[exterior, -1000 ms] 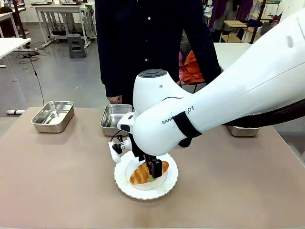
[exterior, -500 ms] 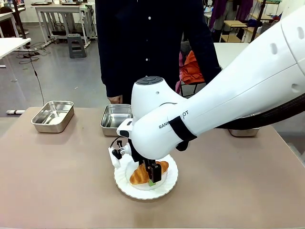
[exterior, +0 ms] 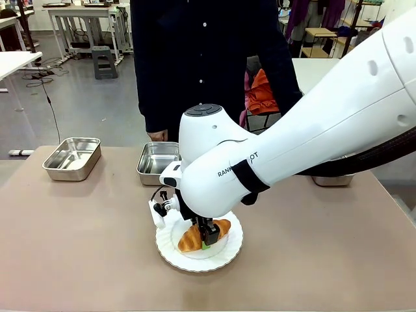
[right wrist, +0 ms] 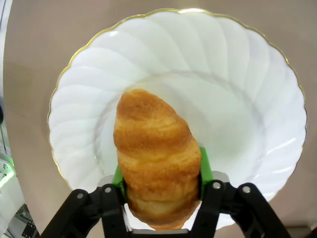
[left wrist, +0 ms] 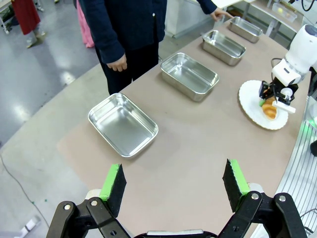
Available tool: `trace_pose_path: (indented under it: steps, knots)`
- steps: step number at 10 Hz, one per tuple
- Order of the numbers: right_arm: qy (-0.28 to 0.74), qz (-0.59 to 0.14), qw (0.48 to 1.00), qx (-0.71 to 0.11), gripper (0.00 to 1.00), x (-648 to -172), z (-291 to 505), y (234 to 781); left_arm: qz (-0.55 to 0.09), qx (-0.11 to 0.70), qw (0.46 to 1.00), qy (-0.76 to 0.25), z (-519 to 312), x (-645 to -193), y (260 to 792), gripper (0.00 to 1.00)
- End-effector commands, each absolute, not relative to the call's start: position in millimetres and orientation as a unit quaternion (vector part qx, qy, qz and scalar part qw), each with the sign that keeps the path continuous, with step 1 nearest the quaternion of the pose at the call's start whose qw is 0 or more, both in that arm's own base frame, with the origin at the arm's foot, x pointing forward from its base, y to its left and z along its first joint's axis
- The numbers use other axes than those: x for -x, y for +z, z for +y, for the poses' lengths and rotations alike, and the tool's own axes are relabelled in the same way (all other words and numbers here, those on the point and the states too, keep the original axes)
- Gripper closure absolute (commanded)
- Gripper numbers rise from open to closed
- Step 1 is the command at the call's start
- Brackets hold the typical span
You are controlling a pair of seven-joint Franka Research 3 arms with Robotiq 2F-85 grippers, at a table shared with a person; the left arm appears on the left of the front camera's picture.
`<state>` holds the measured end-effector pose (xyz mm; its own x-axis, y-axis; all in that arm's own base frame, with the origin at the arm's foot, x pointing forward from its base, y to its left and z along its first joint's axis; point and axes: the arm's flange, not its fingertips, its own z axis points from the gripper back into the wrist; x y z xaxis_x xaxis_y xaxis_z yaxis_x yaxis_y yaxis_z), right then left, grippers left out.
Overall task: Place the bread in the container.
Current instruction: Place the Butter Roll into the Airtight Container indicated by the human.
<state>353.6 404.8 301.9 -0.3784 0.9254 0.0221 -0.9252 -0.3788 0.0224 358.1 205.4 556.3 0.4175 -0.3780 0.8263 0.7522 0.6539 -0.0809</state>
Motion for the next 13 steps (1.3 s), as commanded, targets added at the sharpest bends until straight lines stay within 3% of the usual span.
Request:
trace_pose_path:
  steps: [1, 5, 9, 11, 12, 13]
  knots:
    - [0.823, -0.012, 0.568, 0.009, 0.60, -355, 406, 300, -0.416, 0.228, 0.807, -0.351, 205, -357, 558, 0.00]
    - [0.830, -0.001, 0.558, -0.013, 0.59, -357, 405, 305, -0.416, 0.228, 0.807, -0.351, 205, -357, 558, 0.00]
    - [0.709, -0.066, 0.701, 0.027, 0.60, -344, 355, 433, -0.416, 0.228, 0.807, -0.351, 205, -357, 558, 0.00]
    - [0.580, -0.123, 0.805, 0.037, 0.60, -353, 289, 486, -0.416, 0.228, 0.807, -0.351, 205, -357, 558, 0.00]
    - [0.467, -0.148, 0.871, 0.039, 0.60, -359, 255, 503, -0.416, 0.228, 0.807, -0.351, 205, -357, 558, 0.00]
    - [0.391, -0.170, 0.904, 0.002, 0.60, -367, 223, 517, -0.416, 0.228, 0.807, -0.351, 205, -357, 558, 0.00]
